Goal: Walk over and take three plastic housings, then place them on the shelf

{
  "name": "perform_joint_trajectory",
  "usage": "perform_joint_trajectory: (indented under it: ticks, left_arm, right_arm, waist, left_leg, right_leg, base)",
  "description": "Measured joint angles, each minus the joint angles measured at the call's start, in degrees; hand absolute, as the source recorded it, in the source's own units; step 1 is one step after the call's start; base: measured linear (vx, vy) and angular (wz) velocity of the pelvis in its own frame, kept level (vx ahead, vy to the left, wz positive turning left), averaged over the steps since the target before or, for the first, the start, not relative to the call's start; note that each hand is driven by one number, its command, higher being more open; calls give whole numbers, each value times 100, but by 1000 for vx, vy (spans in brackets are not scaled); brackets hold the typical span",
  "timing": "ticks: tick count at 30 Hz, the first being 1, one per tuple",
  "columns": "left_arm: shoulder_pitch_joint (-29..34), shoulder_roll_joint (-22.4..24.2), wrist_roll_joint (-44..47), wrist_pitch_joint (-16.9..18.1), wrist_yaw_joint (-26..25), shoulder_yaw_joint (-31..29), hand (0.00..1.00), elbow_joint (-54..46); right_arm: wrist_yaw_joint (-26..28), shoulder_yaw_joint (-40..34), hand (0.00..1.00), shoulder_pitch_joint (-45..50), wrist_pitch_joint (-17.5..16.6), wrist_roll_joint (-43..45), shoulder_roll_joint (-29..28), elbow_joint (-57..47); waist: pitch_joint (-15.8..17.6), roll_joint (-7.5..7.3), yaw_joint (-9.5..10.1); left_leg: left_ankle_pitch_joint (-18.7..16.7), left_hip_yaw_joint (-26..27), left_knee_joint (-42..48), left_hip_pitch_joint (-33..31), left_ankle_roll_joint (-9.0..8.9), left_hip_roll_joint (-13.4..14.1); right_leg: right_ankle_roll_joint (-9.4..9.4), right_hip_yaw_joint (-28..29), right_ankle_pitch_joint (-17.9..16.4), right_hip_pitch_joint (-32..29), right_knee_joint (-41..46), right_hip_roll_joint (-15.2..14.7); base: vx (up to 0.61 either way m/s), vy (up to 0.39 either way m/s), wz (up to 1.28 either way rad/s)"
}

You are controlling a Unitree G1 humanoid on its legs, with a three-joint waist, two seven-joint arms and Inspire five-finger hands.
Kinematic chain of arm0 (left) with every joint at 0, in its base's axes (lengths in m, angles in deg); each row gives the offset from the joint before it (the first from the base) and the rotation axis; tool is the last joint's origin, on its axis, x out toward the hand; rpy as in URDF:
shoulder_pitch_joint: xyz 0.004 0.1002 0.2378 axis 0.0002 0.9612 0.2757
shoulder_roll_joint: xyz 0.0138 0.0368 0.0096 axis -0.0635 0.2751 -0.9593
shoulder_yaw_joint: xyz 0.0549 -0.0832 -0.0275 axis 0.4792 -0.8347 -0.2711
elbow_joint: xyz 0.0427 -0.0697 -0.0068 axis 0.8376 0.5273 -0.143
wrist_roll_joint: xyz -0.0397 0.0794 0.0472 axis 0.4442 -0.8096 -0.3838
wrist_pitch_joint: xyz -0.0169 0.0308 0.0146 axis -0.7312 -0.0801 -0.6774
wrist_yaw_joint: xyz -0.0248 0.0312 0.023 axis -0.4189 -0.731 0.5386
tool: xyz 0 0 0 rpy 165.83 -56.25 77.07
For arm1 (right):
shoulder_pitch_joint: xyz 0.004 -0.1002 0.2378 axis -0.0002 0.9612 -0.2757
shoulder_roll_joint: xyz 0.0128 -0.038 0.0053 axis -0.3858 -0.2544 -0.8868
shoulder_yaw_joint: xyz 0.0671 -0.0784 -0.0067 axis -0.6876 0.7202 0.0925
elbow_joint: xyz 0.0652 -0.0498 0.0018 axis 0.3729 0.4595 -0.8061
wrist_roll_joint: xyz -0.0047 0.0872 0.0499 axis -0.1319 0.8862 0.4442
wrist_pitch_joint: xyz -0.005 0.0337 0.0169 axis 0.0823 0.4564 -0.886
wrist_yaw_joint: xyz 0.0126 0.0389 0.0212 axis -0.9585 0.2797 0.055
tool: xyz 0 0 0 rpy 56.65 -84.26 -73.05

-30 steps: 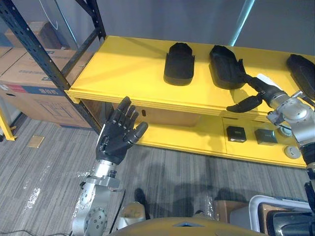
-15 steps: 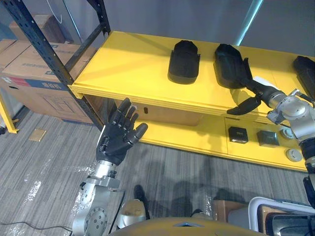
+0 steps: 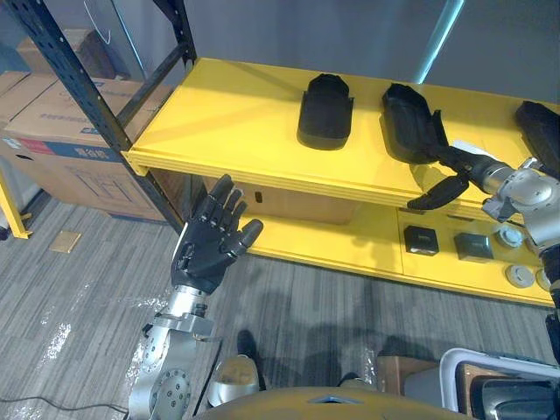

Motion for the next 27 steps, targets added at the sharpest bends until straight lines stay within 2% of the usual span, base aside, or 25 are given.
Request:
perform_joint_trajectory:
  ticks: [8,11,16,19,21,24,27]
  left_arm:
    - [0,0,-1,0,-6,7,100,0]
    - [0,0,-1,0,-5,10,100,23]
    - [1,0,0,1,-8,23,100,203]
    - [10,-2,2,2,-8,30,100,244]
    - [9,-3,5,21,-7,54,100,318]
    - [9,-8,22,42,-8,176,100,353]
    - [10,-10,25,49,-8,304,100,354]
  right_arm:
    - [95,5,100,0,89,1,26,-69]
    - [-141,45,100,1,-31,0,25,-67]
    - [-1138,-5,100,2,-419,0,25,-89]
    - [-1884,-153,100,51,-699,-9,5,-234]
    - [-2486,-295,100,56,-987,-16,-34,-336]
    - [-3195,-616,100,91,-1189,-243,-192,-396]
    - [-3684,-869,100,197,-1203,-454,-282,-444]
  waist:
    - [-4,2,2]
    - [-8,9,-4]
    - [-25,37,0]
    - [-40,64,8]
    - [-81,133,9]
    - [-131,213,2]
    - [-172,278,10]
  left_leg:
    - [1,69,0,32,2,-3]
    - [-7,69,-1,51,-8,-5]
    - [-25,34,-2,2,-31,-12]
    - [4,1,-1,-40,9,-18]
    - [15,-24,-1,-55,22,-32]
    - [29,-69,-1,-92,23,-34]
    - [51,-102,-1,-121,31,-31]
  right_leg:
    - [-30,81,80,7,-100,11]
    - [-26,84,91,33,-128,13]
    - [-18,55,108,29,-177,25]
    - [-24,28,114,10,-187,29]
    - [-23,15,115,12,-191,24]
    - [-23,-30,115,9,-188,30]
    - [-24,-60,114,5,-181,38]
  base:
    - [-9,8,-6]
    - [0,0,0]
    - [-7,7,3]
    - [9,11,6]
    - [28,12,5]
    - [20,9,9]
    - [10,14,7]
